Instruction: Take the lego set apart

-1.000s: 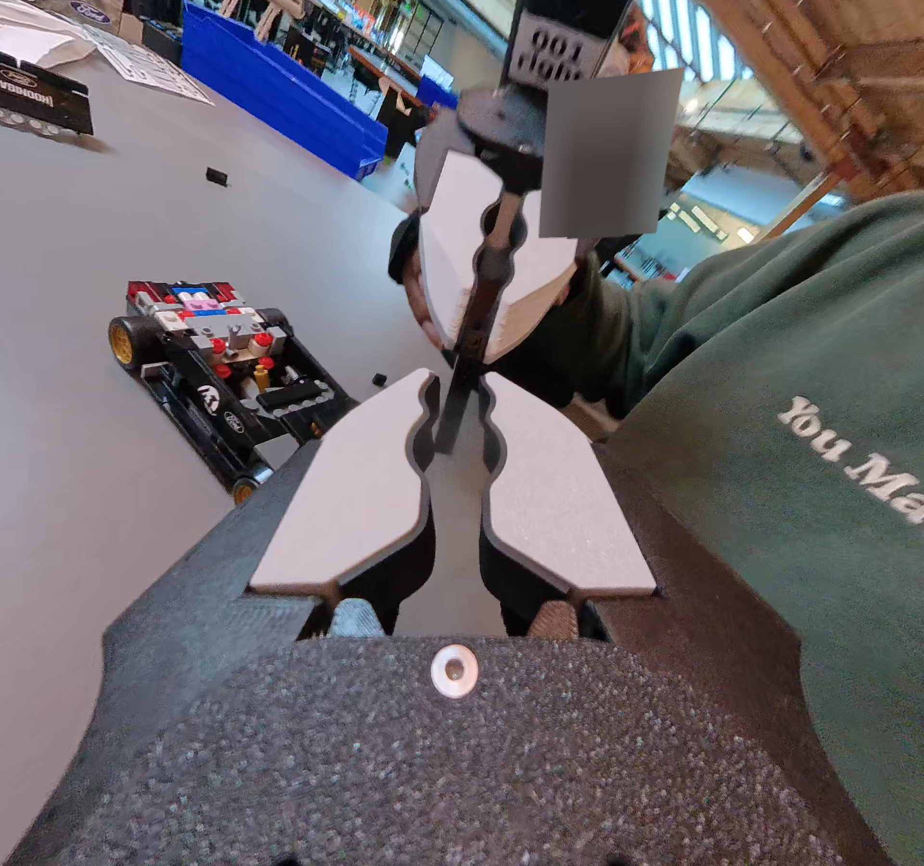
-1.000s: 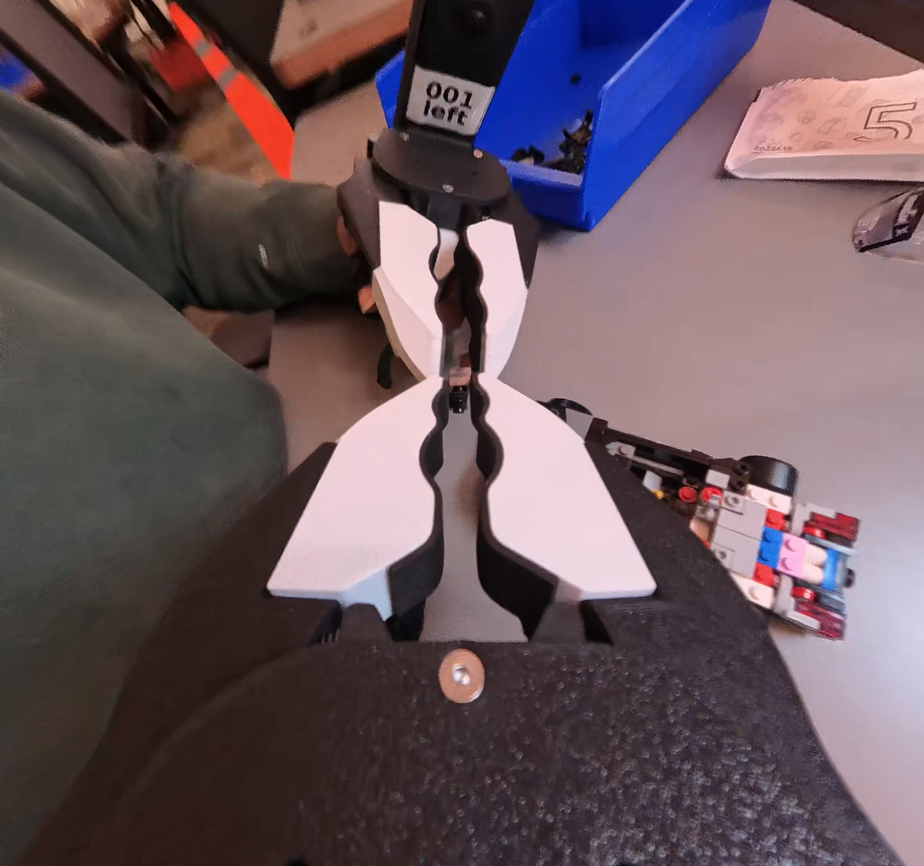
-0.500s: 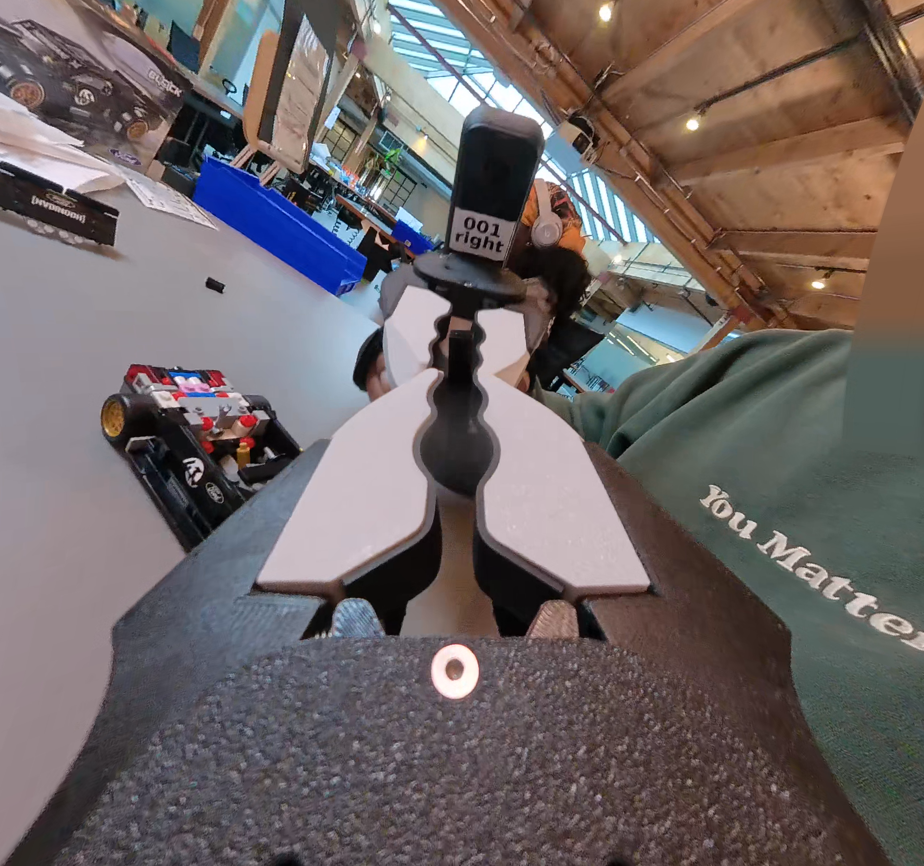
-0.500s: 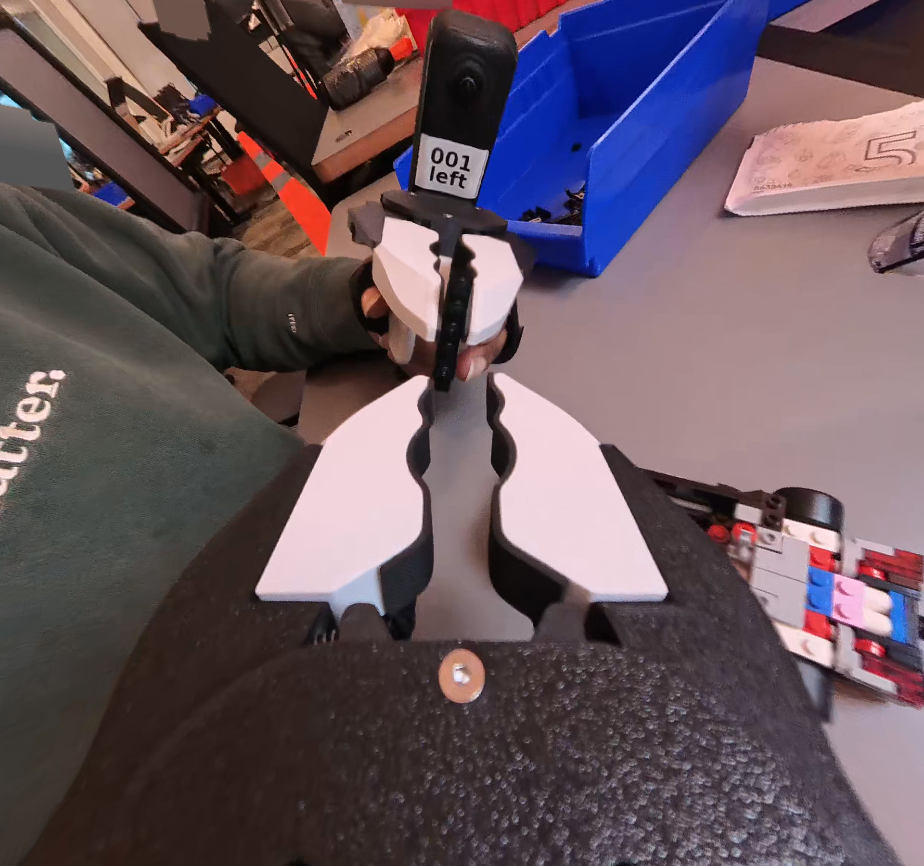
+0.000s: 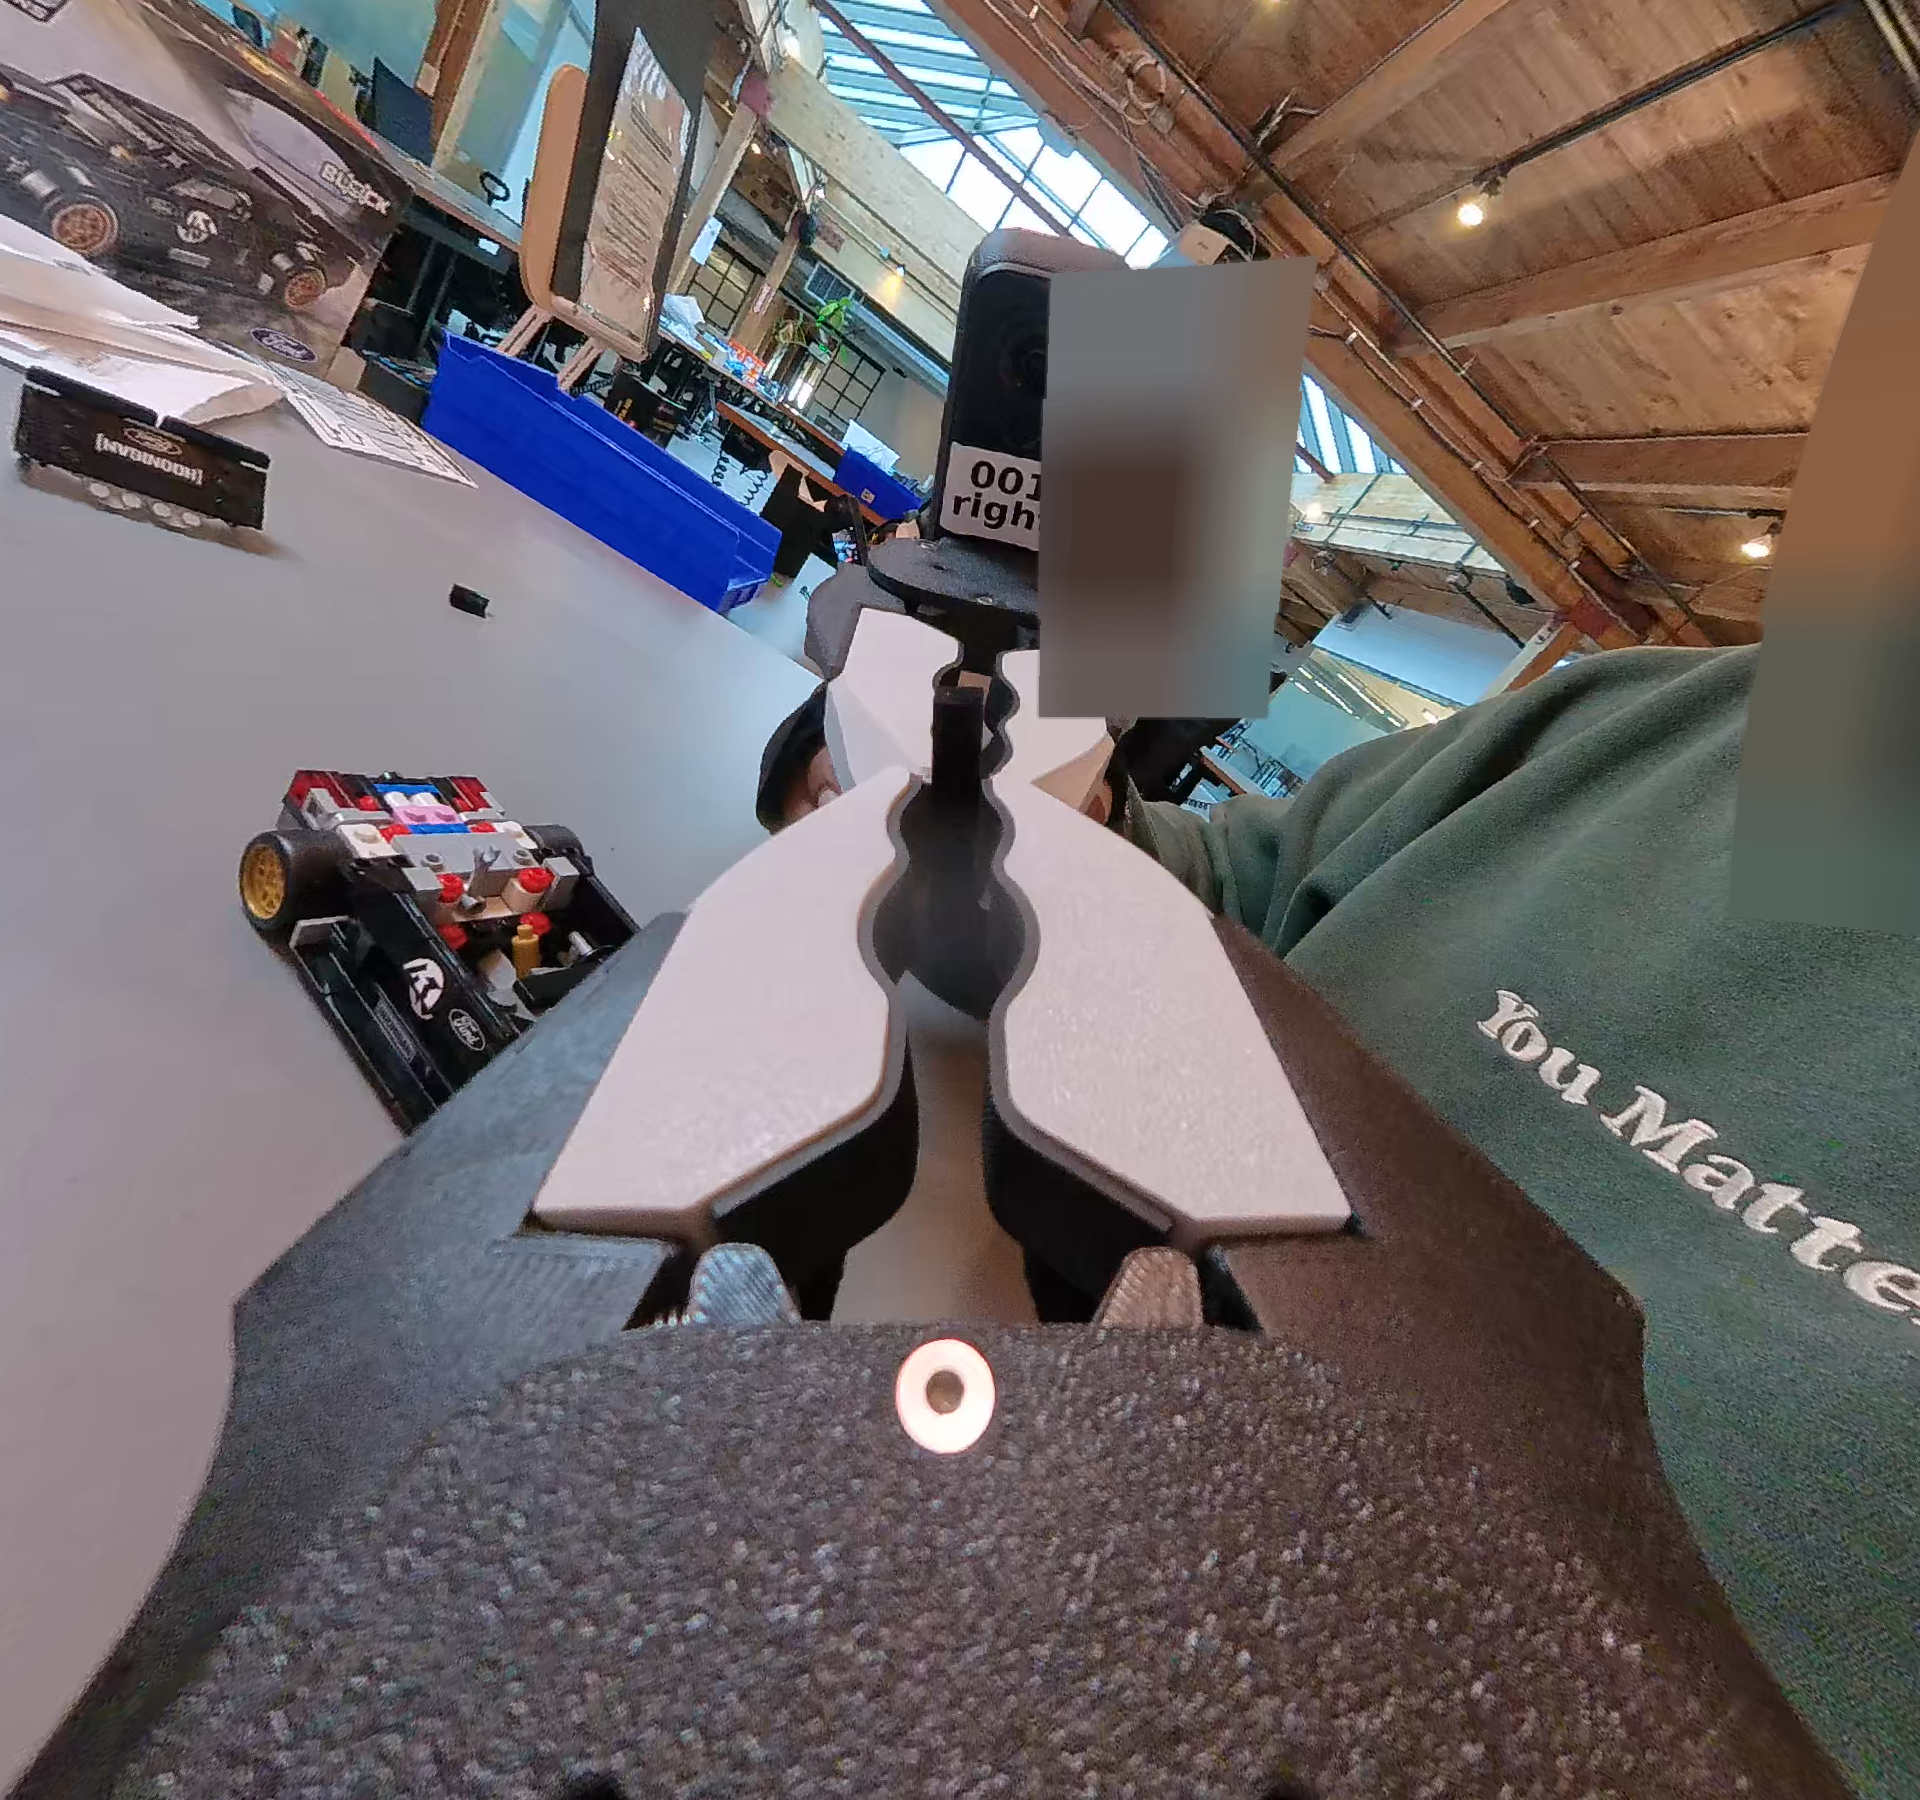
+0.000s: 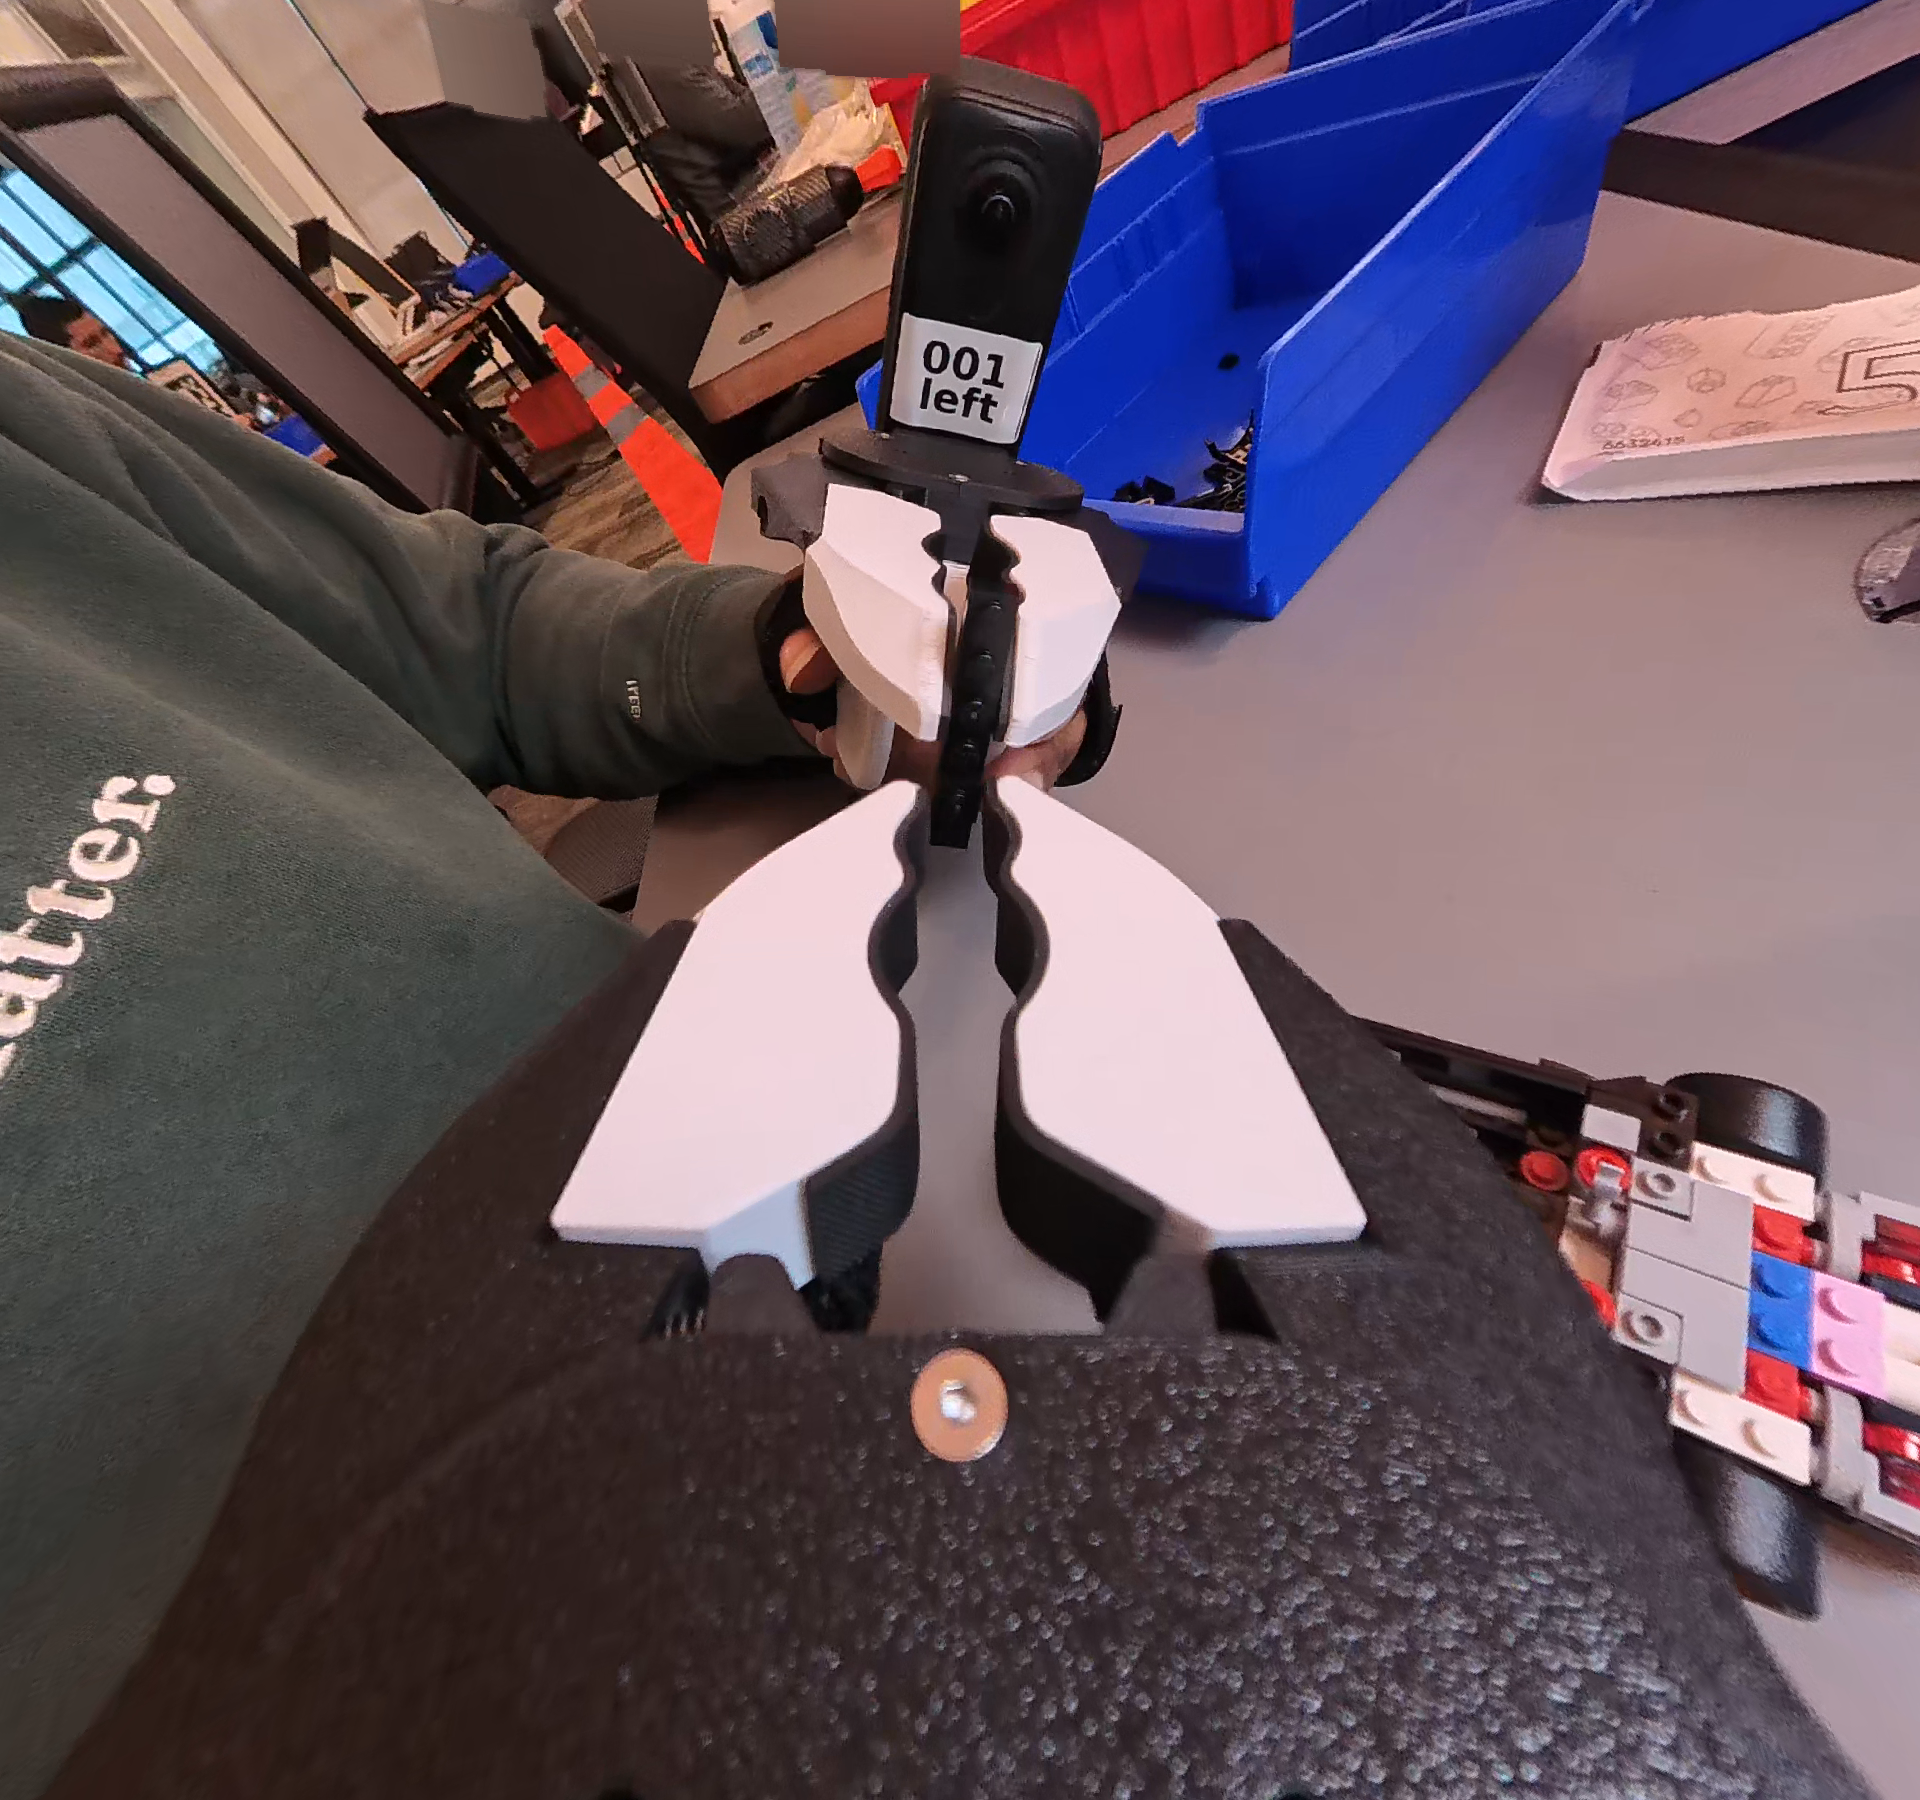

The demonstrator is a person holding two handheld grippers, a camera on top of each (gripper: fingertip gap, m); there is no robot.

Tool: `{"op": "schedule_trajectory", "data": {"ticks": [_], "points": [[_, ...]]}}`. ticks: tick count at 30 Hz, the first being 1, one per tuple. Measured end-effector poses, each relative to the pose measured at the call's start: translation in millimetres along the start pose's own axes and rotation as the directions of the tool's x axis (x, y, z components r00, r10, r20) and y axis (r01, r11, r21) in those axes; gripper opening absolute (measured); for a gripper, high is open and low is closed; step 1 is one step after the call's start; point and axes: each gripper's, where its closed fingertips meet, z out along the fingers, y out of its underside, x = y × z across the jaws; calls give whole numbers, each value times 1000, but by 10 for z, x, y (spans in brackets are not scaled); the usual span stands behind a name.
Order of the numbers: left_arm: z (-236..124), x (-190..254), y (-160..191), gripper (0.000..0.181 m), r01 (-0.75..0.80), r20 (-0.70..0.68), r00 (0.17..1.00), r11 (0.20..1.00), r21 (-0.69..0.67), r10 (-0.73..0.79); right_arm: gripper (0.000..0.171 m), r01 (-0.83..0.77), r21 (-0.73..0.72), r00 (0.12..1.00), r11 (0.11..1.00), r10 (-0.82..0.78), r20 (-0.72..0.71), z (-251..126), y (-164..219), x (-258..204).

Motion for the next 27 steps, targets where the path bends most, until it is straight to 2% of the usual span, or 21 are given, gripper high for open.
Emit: {"op": "schedule_trajectory", "data": {"ticks": [6, 11, 17, 23, 27], "points": [[3, 14, 6, 9, -10, -4, 1000, 1000, -8, 10, 9, -20, 7, 1000, 1000, 20, 16, -1, 2, -5], [-3, 33, 78, 16, -91, 12, 996, 992, -83, 92, 8, -9, -15, 1000, 1000, 9, 27, -16, 40, -19], [3, 34, 204, 9, -193, 30, 979, 963, -191, 202, 8, 51, -62, 999, 997, -50, 14, -2, 114, -47], [-21, 71, 190, 10, -284, 43, 951, 918, -278, 307, 8, 53, 10, 997, 999, -53, 47, -13, 54, -82], [-34, 66, 181, 10, -293, 48, 946, 910, -295, 320, 8, 72, 23, 996, 997, -73, 46, -22, 32, -74]]}}
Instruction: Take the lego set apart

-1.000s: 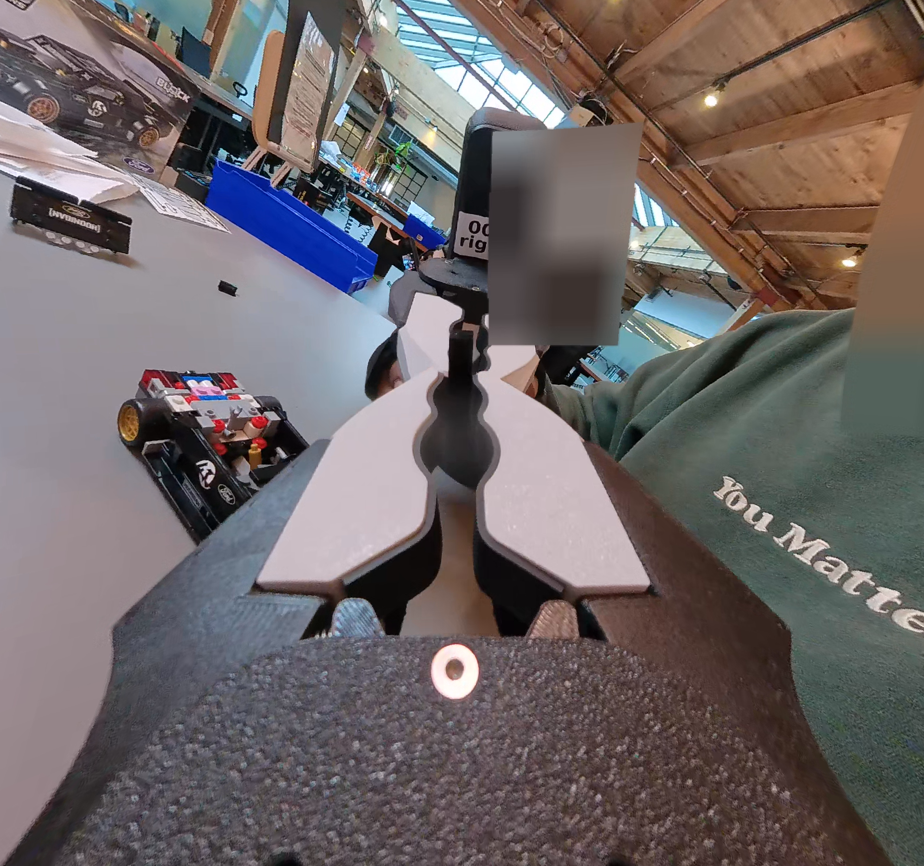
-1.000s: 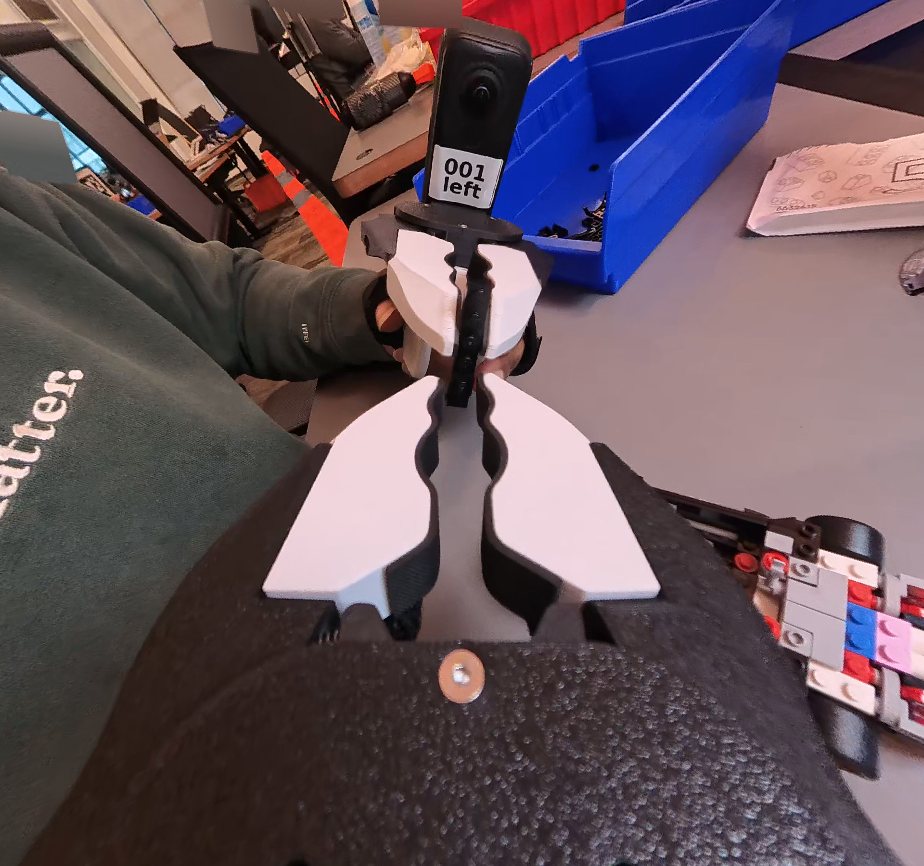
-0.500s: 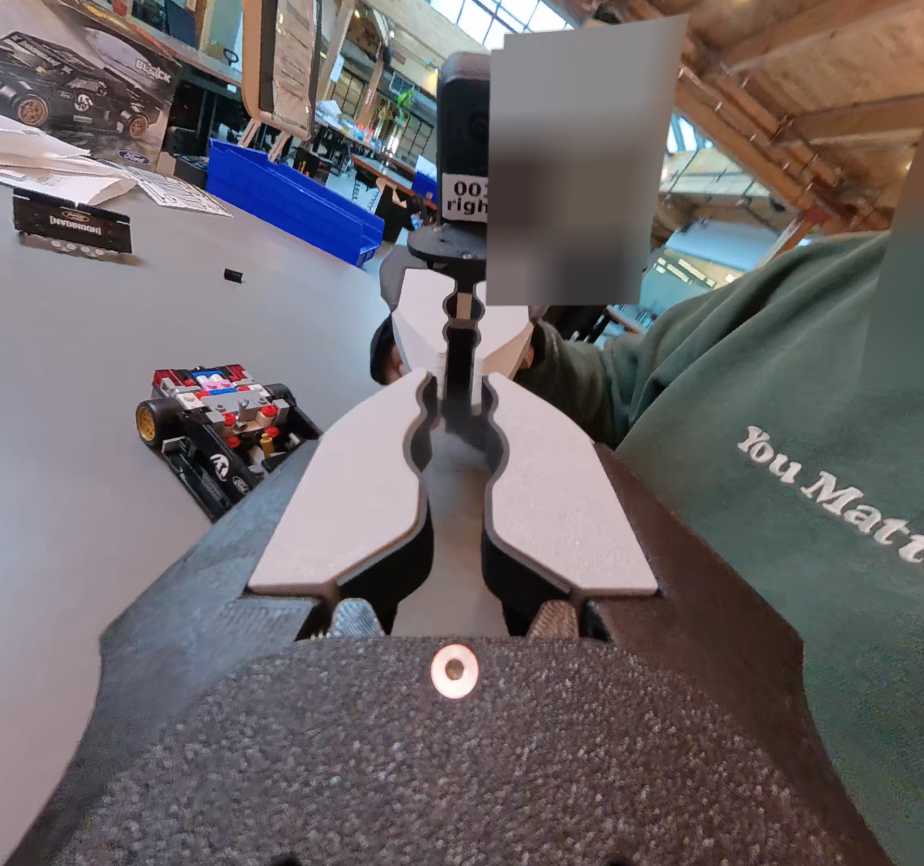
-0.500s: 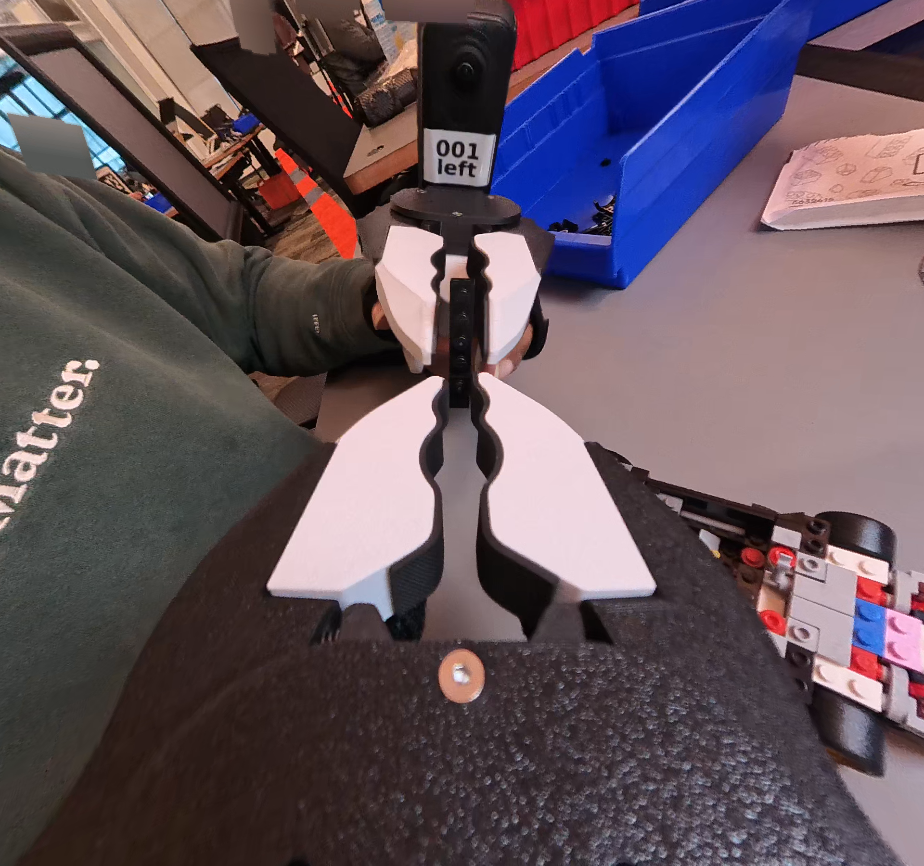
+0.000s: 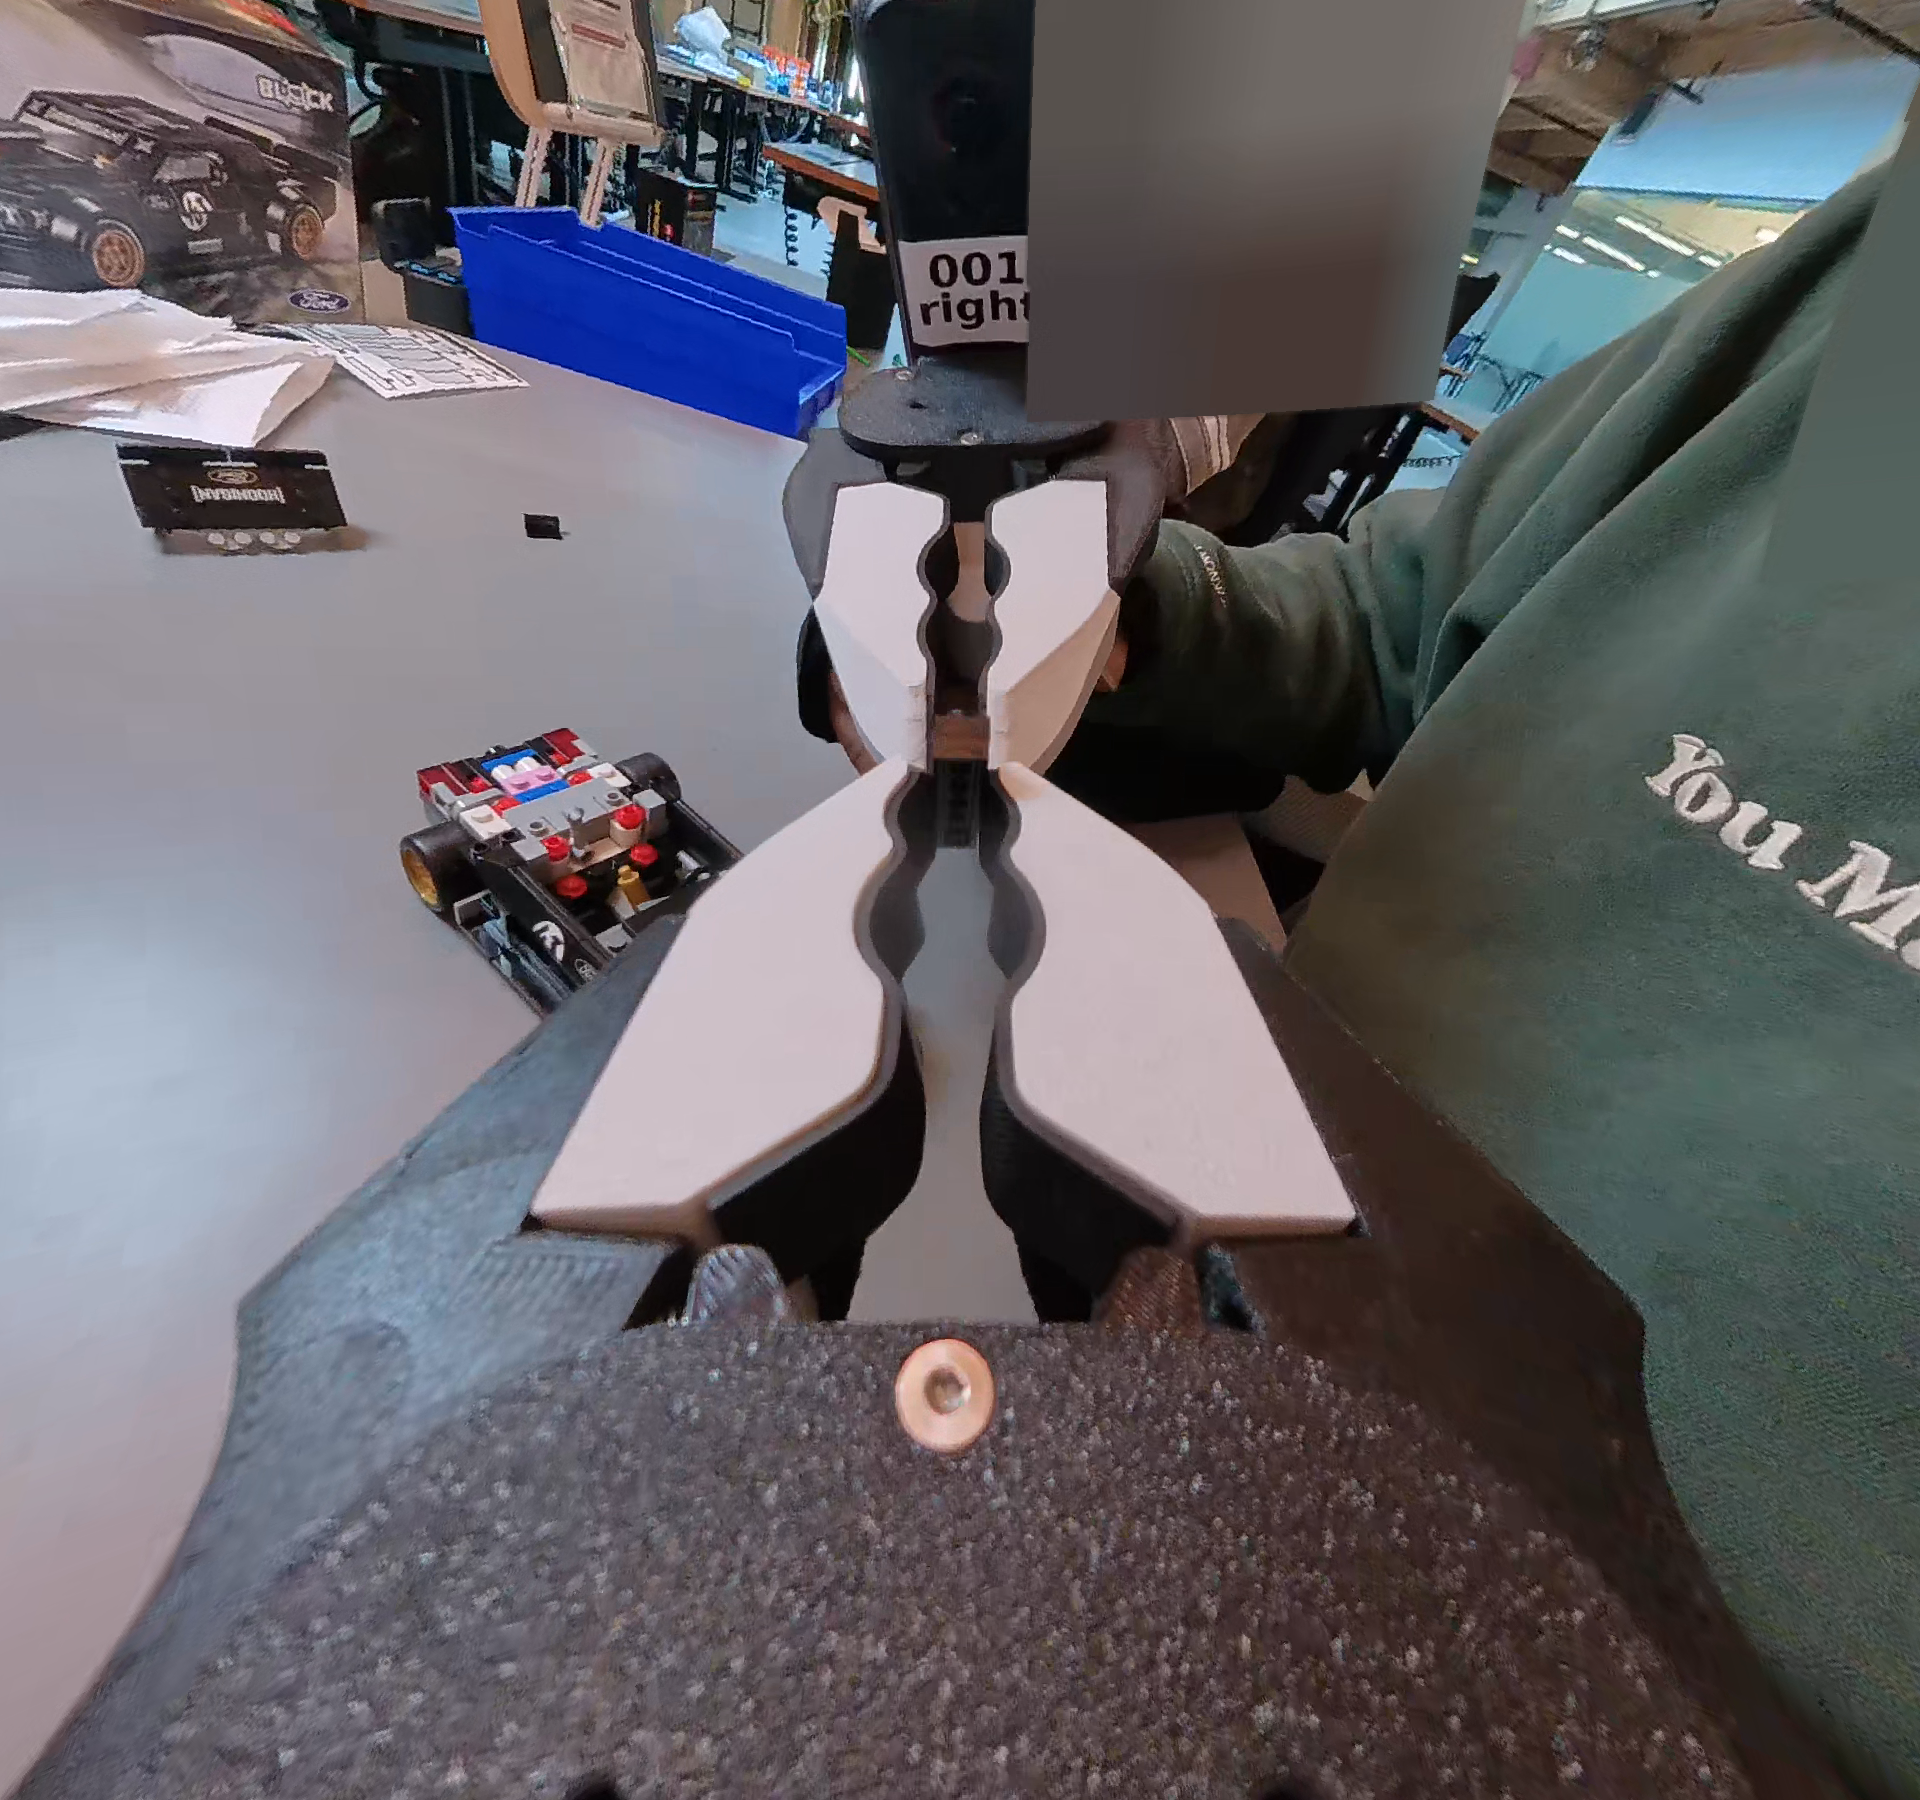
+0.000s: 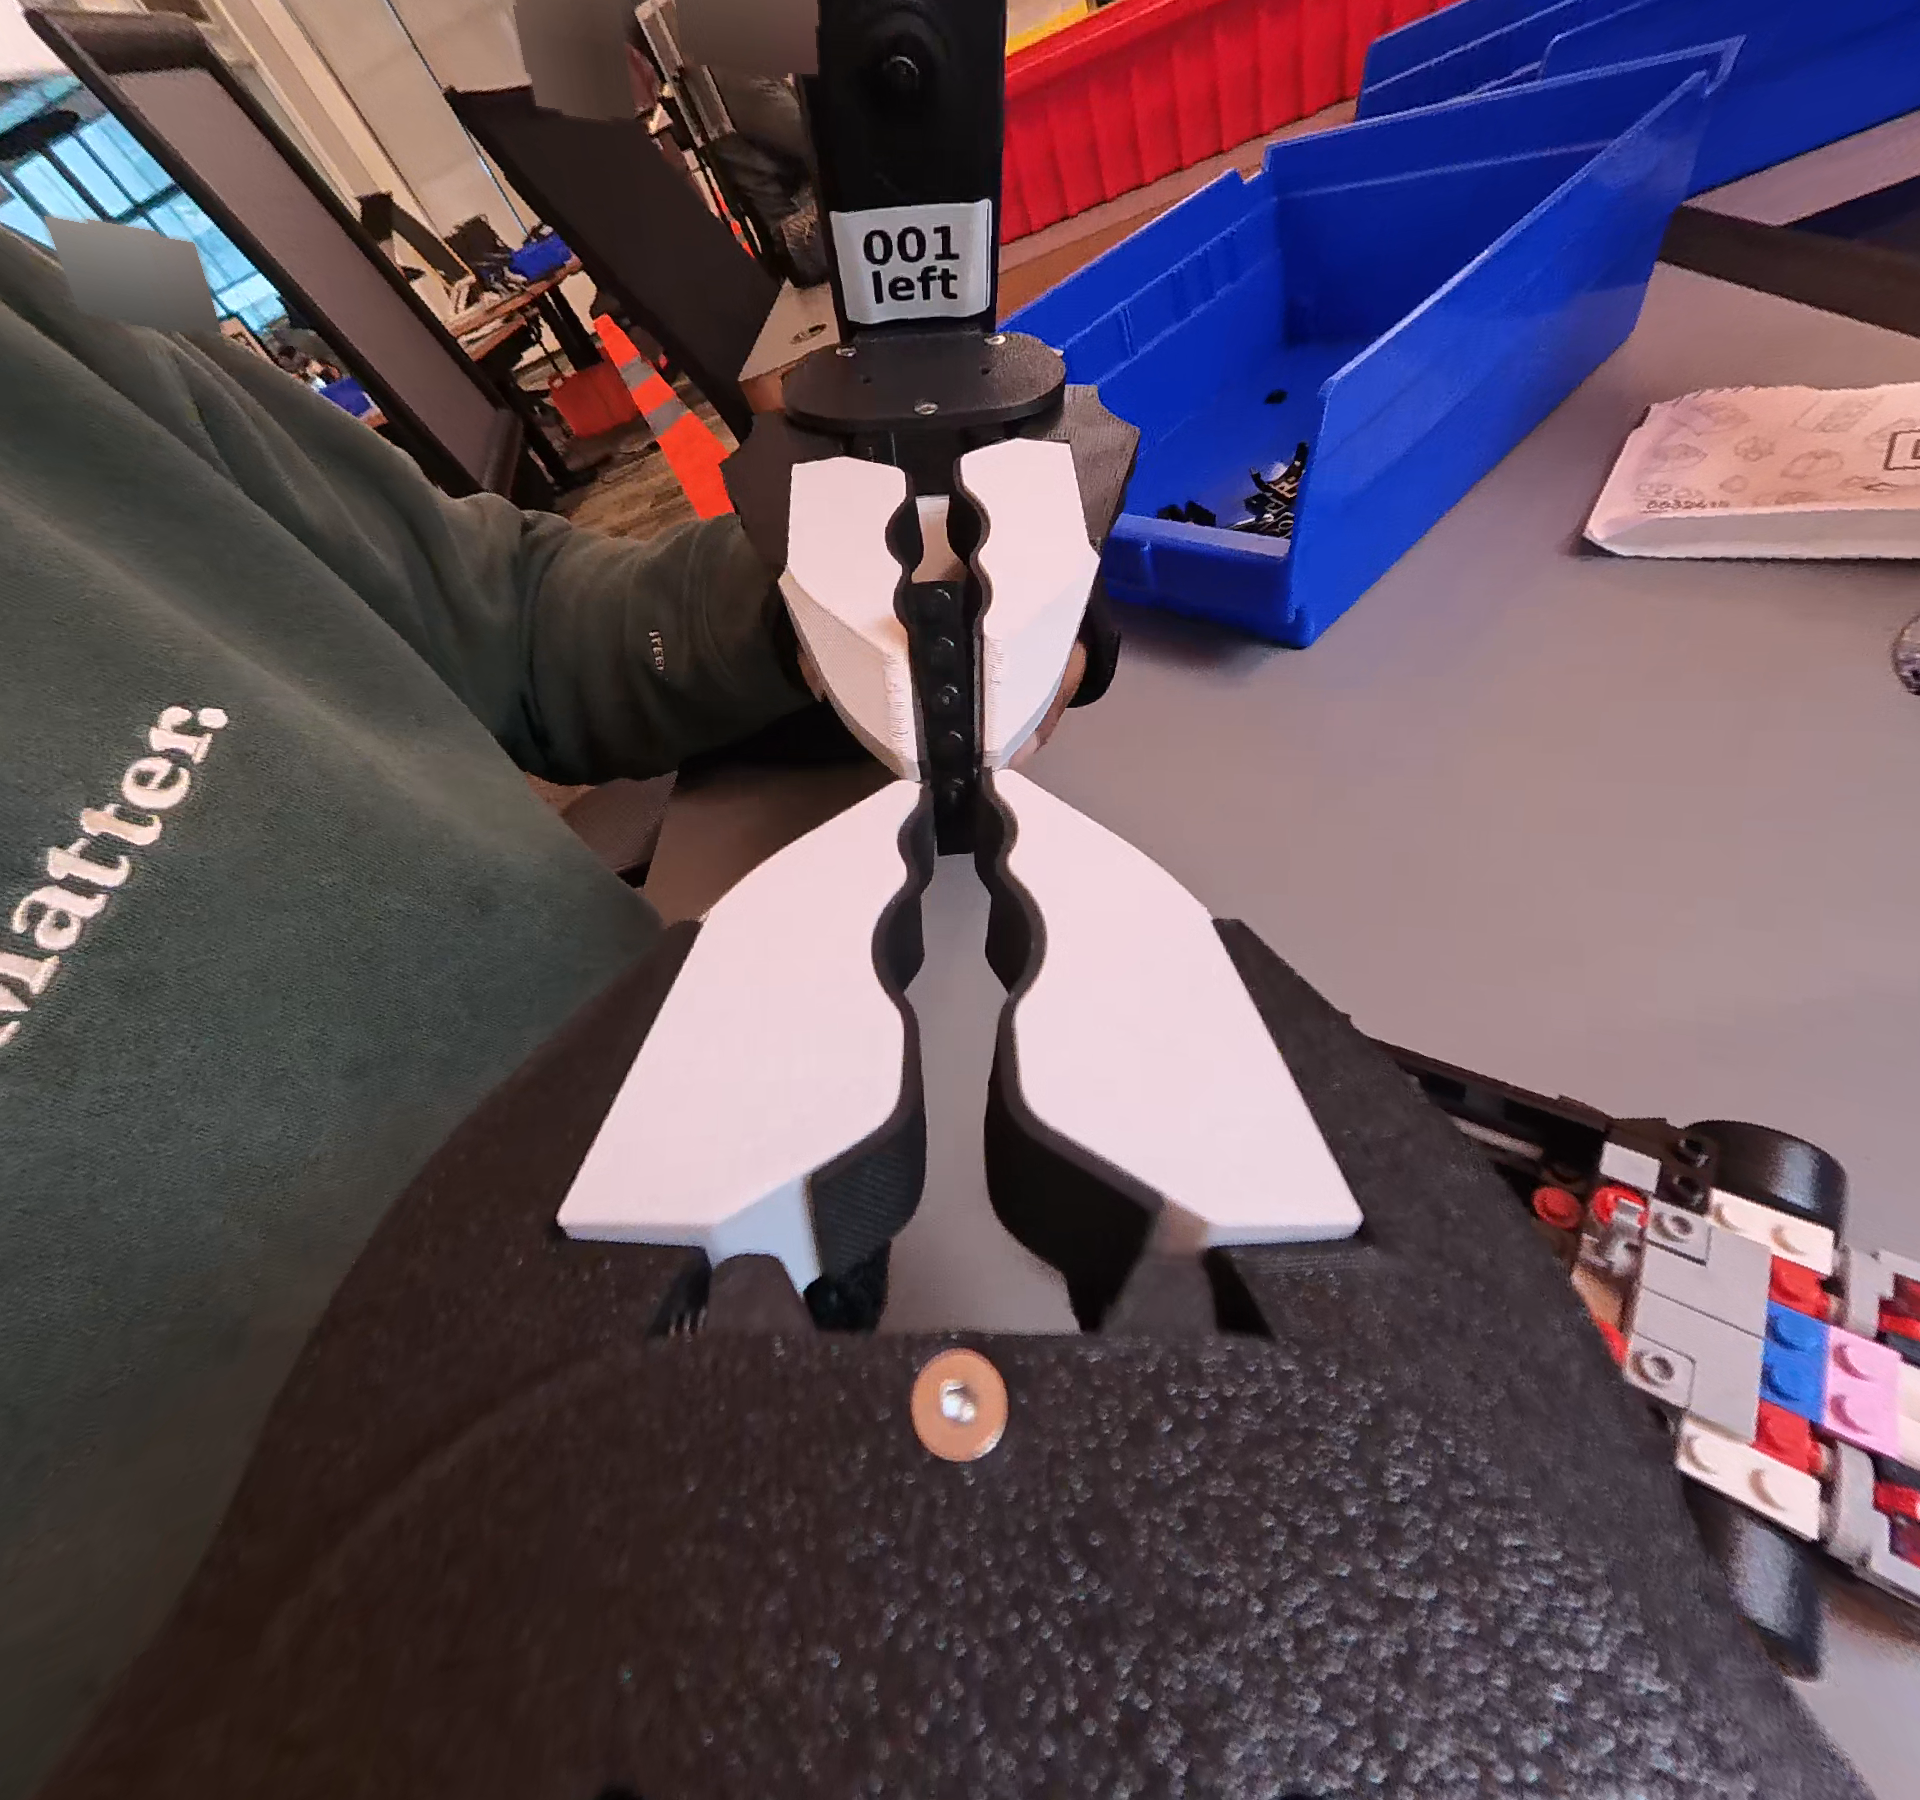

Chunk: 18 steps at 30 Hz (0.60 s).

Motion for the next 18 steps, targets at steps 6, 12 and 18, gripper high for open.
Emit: {"op": "schedule_trajectory", "data": {"ticks": [6, 12, 18], "points": [[-310, -285, 8, 10, 6, 122, 993, 1000, 1, -6, 8, 87, 105, 988, 991, -72, -138, -442, -275, 156], [-148, -182, 19, 9, 22, 60, 998, 999, 27, -24, 8, 122, -381, 976, 917, -180, -122, -466, 445, 273], [-75, -243, 124, 9, 79, 44, 996, 997, 10, -79, 8, 122, -775, 931, 620, -341, -126, -781, 1172, 426]]}}
